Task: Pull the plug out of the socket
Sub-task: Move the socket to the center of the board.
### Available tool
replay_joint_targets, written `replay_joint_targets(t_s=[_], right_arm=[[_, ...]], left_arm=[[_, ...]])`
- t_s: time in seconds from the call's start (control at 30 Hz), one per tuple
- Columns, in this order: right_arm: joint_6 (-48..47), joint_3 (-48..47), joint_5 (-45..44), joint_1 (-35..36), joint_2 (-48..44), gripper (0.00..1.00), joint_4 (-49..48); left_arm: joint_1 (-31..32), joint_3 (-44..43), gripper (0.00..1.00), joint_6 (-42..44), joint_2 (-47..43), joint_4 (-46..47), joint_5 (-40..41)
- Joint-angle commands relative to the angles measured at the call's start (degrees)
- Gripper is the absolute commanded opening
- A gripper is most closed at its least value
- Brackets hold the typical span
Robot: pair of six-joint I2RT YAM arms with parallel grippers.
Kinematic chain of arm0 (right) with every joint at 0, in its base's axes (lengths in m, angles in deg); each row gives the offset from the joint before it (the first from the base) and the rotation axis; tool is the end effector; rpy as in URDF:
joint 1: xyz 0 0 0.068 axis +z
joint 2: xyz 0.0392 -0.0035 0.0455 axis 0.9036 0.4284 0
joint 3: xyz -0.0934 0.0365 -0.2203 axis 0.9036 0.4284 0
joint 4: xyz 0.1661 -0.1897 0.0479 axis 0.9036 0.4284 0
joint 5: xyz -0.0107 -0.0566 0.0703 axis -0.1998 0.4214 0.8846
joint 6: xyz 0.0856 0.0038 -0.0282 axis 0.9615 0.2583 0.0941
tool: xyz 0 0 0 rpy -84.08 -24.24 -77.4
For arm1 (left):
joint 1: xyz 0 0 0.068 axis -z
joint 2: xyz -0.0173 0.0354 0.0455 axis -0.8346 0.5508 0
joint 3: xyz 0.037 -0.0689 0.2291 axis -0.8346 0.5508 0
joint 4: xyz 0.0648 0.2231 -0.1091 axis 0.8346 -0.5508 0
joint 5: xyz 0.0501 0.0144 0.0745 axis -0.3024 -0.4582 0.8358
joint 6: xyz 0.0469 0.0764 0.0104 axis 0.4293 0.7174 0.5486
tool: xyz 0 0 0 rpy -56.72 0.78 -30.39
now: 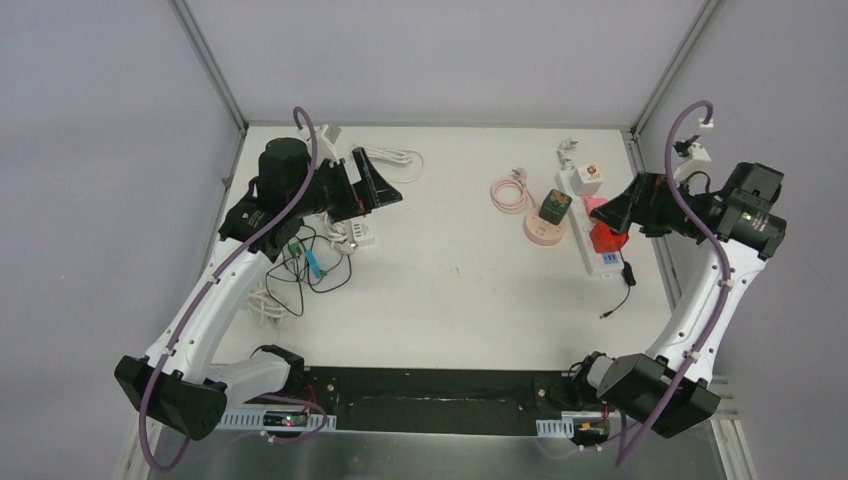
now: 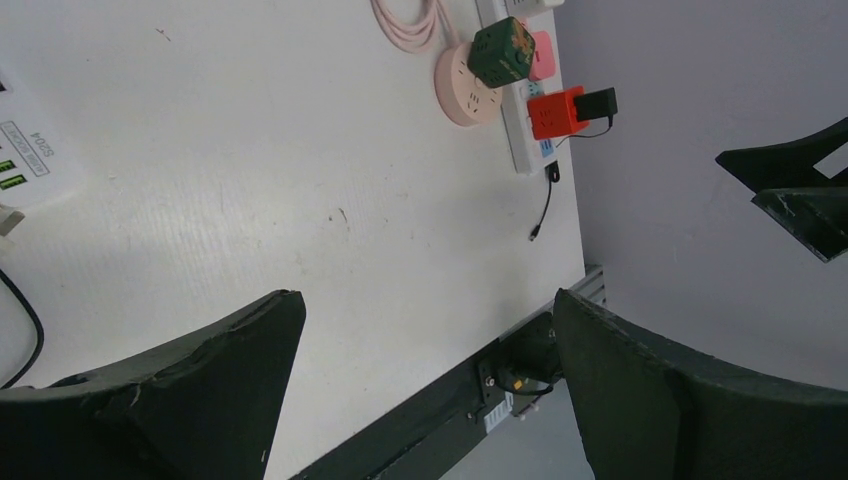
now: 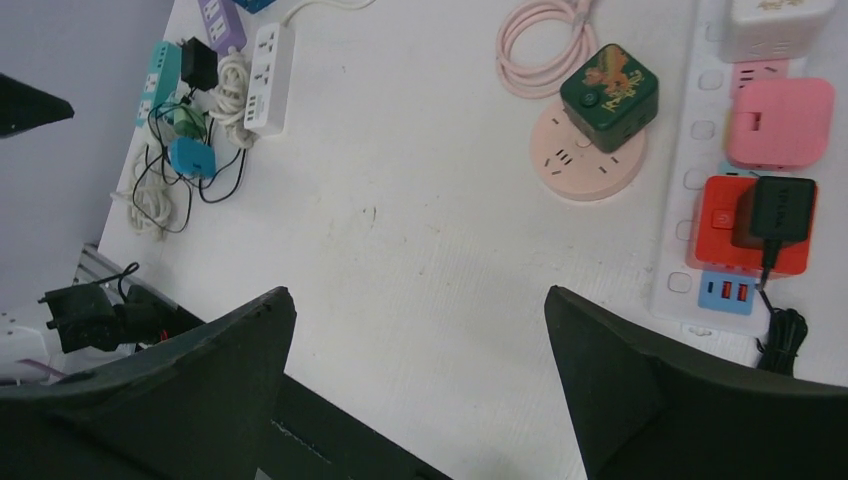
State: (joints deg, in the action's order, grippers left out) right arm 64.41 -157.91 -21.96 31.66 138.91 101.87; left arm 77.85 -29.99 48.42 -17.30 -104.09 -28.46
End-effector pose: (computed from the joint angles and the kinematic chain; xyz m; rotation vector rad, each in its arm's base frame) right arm 0.2143 -0.0589 0.3546 -0.1624 2.1072 0.6826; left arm 0.2491 -0.1354 0.3519 -0.0099 2.1187 -1.1155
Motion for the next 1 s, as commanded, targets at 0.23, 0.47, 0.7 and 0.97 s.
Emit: replay_joint_targets(t_s=[0.23,0.47,0.7,0.97], right_arm=[[-1.1,1.7,-8.1,12.7,0.7,1.00,-0.3],[-0.7,2.7,-9.4,15.7,0.6,1.00,-0.8],[-0.5,3.5,-10.2,17.0,0.3,1.00,-0.9],[-0.7,3.8,-10.5,17.2,-0.2,1.00,-1.0]], left_arm=[[-0.3,5.2,0.99,-5.7,-2.6,7.2,-1.9],[-0.3,7.2,0.99,-6.4,-4.6,7.2,-1.4],[-0.3,8.6,0.99,-6.5,-6.9,7.1,-0.5],[-0.3,8.6,0.99,-6.0,-8.0,6.2,0.5]])
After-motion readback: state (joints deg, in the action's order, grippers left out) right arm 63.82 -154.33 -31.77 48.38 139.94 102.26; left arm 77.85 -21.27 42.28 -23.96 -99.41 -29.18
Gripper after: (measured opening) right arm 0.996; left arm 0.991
